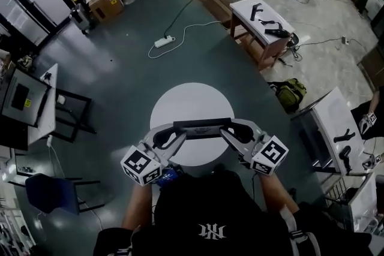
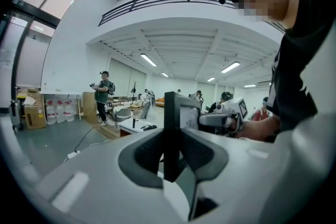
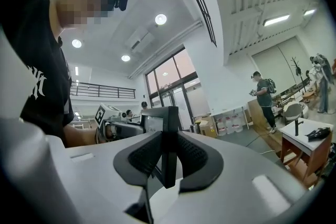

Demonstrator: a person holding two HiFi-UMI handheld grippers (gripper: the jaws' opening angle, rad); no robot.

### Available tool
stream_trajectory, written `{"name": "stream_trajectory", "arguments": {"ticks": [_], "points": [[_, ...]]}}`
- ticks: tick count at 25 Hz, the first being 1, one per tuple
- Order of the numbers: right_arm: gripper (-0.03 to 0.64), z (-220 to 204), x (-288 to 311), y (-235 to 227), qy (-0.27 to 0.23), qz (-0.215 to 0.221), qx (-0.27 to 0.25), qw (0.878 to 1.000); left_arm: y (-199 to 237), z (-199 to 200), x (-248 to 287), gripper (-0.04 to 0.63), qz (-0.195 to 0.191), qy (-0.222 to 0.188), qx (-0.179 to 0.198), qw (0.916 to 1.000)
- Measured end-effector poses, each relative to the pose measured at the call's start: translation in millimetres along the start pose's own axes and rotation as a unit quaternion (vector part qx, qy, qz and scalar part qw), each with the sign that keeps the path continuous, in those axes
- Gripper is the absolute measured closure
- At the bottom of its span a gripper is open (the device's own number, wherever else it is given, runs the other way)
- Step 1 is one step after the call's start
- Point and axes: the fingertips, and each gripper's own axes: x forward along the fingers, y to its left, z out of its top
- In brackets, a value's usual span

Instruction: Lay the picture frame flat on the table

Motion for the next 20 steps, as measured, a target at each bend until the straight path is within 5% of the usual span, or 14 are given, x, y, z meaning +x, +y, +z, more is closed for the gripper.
{"name": "stream_trajectory", "arguments": {"ticks": [9,20], "points": [[0.549,-9.5,26.5,-5.6,0.0,0.022,0.023,1.0,20.3,-9.2,-9.0,0.503,0.023,0.019,-0.023,0.9993],[0.549,-41.6,42.9,-23.3,0.037,-0.024,0.055,0.998,51.7,-40.2,8.6,0.503,-0.014,0.034,-0.055,0.9978]]}}
